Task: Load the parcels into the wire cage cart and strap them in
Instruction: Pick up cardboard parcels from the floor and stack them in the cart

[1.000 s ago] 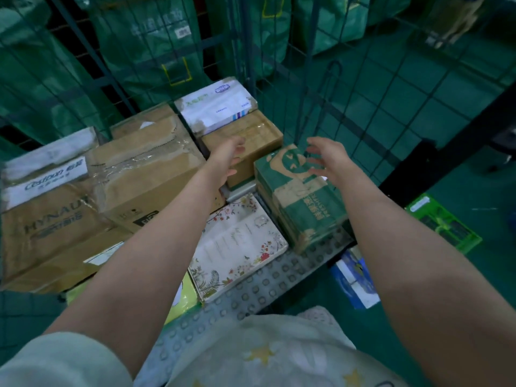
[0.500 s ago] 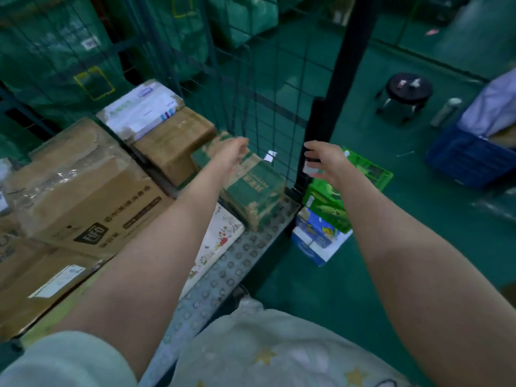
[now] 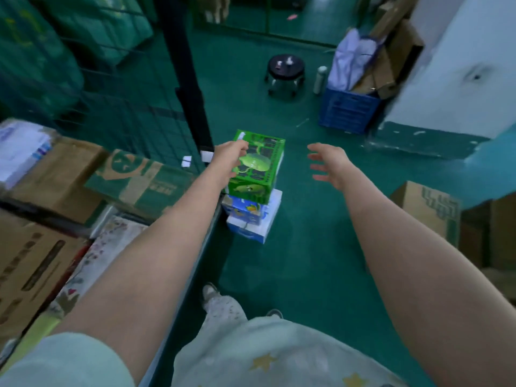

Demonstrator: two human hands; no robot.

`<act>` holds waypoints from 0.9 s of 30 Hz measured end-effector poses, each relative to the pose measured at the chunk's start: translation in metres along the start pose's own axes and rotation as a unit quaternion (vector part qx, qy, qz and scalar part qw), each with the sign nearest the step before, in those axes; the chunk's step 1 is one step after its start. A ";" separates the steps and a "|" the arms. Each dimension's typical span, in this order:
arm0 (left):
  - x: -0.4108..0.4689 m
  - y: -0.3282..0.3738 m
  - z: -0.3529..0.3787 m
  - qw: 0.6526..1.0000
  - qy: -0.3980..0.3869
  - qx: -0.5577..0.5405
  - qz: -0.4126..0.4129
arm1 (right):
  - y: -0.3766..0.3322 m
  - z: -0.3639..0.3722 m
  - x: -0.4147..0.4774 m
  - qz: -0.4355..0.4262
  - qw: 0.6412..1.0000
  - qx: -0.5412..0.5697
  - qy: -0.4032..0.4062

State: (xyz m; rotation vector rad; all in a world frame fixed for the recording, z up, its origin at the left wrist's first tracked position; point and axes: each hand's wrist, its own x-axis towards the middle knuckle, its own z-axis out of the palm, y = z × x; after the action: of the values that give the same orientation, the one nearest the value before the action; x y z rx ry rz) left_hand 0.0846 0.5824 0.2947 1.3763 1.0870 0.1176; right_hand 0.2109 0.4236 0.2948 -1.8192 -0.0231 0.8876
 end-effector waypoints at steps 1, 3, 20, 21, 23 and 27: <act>-0.002 0.003 0.016 1.000 -0.013 0.009 0.004 | 0.005 -0.016 -0.003 0.005 1.000 0.011 0.015; -0.004 0.008 0.042 0.999 -0.034 0.027 0.007 | 0.014 -0.042 -0.005 0.013 0.999 0.031 0.039; -0.006 0.029 0.267 0.954 -0.237 0.184 0.026 | 0.083 -0.220 -0.017 0.099 0.949 0.183 0.236; -0.005 0.032 0.281 0.950 -0.245 0.190 0.026 | 0.085 -0.230 -0.016 0.101 0.946 0.188 0.245; -0.003 0.037 0.307 0.944 -0.261 0.202 0.027 | 0.090 -0.251 -0.012 0.106 0.940 0.191 0.263; 0.003 0.048 0.355 0.930 -0.286 0.228 0.024 | 0.096 -0.290 -0.001 0.129 0.930 0.201 0.279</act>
State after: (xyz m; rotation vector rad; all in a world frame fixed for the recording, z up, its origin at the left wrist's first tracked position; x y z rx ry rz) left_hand 0.3480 0.3414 0.2685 1.7052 0.5992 -0.5076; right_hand 0.3412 0.1488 0.2646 -1.6378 0.7222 0.4718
